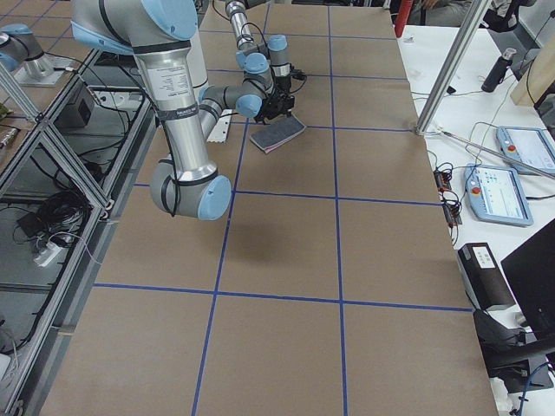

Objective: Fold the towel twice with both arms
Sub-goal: 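Lower the left gripper toward the strip's other end while the right gripper holds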

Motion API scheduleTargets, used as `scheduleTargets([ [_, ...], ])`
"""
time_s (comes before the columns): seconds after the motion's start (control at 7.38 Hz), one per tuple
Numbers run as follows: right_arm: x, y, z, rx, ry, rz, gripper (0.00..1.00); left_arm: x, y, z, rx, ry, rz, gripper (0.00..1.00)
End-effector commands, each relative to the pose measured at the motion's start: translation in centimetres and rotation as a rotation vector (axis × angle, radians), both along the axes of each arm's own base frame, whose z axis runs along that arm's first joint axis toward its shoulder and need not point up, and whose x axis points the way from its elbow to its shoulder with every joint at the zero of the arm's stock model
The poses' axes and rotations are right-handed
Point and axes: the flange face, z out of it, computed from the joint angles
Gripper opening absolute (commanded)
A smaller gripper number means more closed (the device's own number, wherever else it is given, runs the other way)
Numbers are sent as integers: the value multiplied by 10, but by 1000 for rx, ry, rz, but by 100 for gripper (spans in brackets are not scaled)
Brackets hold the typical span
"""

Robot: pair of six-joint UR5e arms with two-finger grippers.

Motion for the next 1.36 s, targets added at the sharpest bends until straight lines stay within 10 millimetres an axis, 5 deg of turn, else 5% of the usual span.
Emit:
scheduleTargets([
  [0.0, 1, 0, 2, -1, 3, 0, 100, 4, 0, 2, 3, -7, 3, 36],
  [0.27, 0, -1, 4, -2, 7, 0, 100, 4, 0, -1, 5, -2, 2, 0],
  [0.81, 1, -3, 7, -5, 13, 4, 100, -8, -17, -11, 22, 17, -36, 0],
  [1.08, 7, -12, 8, -5, 14, 24, 100, -30, -80, -36, 60, 27, -115, 0],
  [1.22, 11, -17, 8, -4, 15, 34, 100, -19, -108, -44, 82, 3, -126, 0],
])
